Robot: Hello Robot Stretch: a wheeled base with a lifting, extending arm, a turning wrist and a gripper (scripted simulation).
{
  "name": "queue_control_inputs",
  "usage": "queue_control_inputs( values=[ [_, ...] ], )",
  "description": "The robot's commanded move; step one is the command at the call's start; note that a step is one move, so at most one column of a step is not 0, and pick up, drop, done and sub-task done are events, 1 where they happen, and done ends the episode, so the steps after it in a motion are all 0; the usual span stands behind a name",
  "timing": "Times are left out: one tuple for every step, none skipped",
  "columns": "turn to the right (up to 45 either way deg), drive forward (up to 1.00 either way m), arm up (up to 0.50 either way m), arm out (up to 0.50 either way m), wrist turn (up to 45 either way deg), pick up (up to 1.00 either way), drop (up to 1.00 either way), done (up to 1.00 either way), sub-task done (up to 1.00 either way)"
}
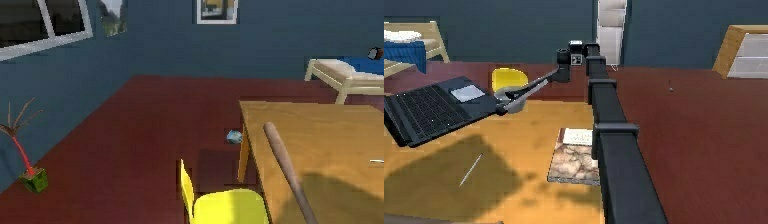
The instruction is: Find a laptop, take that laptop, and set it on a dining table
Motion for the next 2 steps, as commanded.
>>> queue_control_inputs(
  values=[
    [0.0, 0.0, -0.3, 0.0, 0.0, 0.0, 0.0, 0.0, 0.0],
    [0.0, 0.0, 0.0, 0.0, 0.0, 0.0, 1.0, 0.0, 0.0]
  ],
)
